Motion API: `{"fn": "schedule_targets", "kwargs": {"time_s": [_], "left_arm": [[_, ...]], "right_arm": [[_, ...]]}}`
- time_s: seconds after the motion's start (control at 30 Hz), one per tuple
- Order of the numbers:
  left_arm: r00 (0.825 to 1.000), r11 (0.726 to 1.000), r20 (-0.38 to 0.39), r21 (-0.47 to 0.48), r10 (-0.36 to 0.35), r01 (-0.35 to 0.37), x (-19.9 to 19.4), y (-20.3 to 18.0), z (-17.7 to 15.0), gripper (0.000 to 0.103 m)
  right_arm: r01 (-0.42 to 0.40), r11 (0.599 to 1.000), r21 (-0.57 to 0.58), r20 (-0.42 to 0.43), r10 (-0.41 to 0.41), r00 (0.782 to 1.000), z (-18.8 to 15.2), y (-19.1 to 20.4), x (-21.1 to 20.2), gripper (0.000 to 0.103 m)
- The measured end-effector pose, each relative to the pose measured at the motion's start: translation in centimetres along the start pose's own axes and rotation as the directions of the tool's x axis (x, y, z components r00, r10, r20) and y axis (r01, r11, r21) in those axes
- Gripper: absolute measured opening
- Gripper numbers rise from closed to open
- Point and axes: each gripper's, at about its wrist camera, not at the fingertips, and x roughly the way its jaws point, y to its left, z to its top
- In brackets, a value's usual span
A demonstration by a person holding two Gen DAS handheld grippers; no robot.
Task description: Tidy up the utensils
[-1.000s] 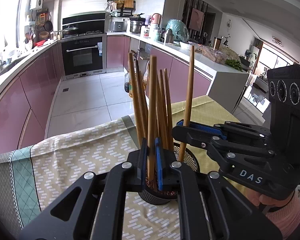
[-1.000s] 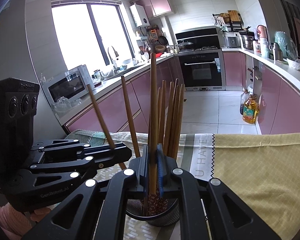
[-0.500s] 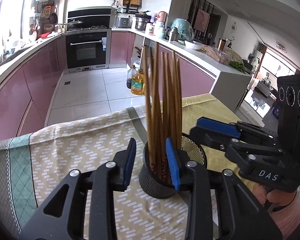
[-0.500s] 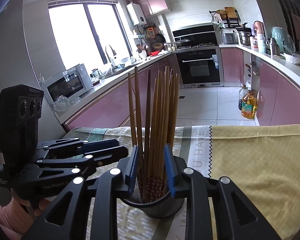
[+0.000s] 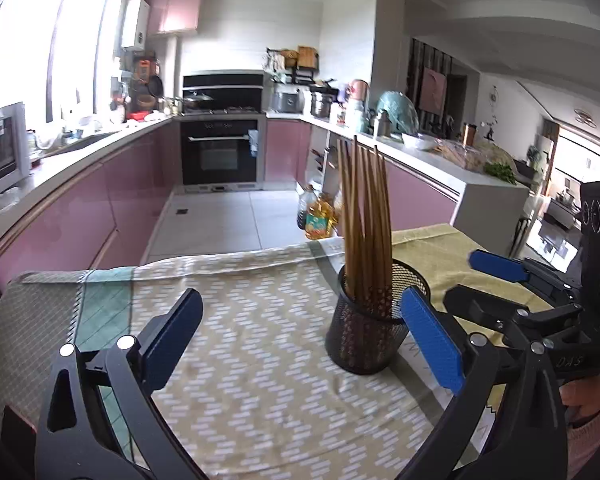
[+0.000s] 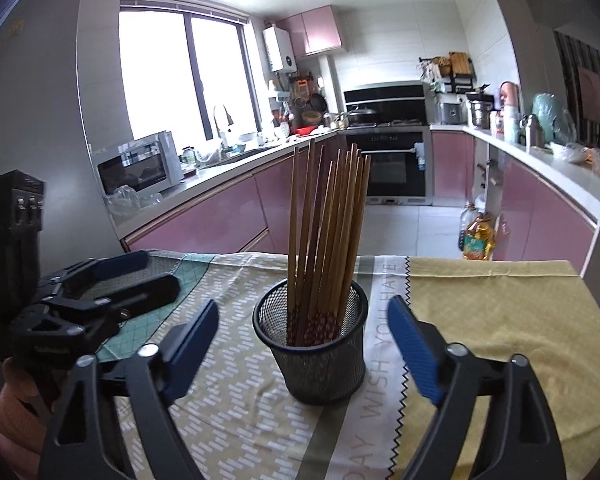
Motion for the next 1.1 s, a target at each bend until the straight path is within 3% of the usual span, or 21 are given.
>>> {"fn": "schedule_targets", "kwargs": {"time_s": [0.23, 0.5, 1.1], "left_arm": [[0.993, 0.995, 0.069, -0.042, 0.095, -0.092, -3.1, 0.9, -1.5, 0.098], [0.973, 0.983, 0.146, -0.076, 0.178, -0.168, -6.4, 2.0, -2.4, 0.098], [0.957, 0.977, 0.197, -0.083, 0.211, -0.198, -9.1, 1.9, -2.5, 0.098]], "right_arm": [[0.048, 0.998, -0.027, 0.084, -0.046, 0.995, -1.2, 2.0, -1.5, 0.096], [0.086, 0.994, -0.069, 0.147, -0.076, 0.986, -1.4, 4.1, -2.9, 0.096], [0.120, 0.990, -0.074, 0.186, -0.104, 0.977, -1.8, 5.5, -4.1, 0.096]]}}
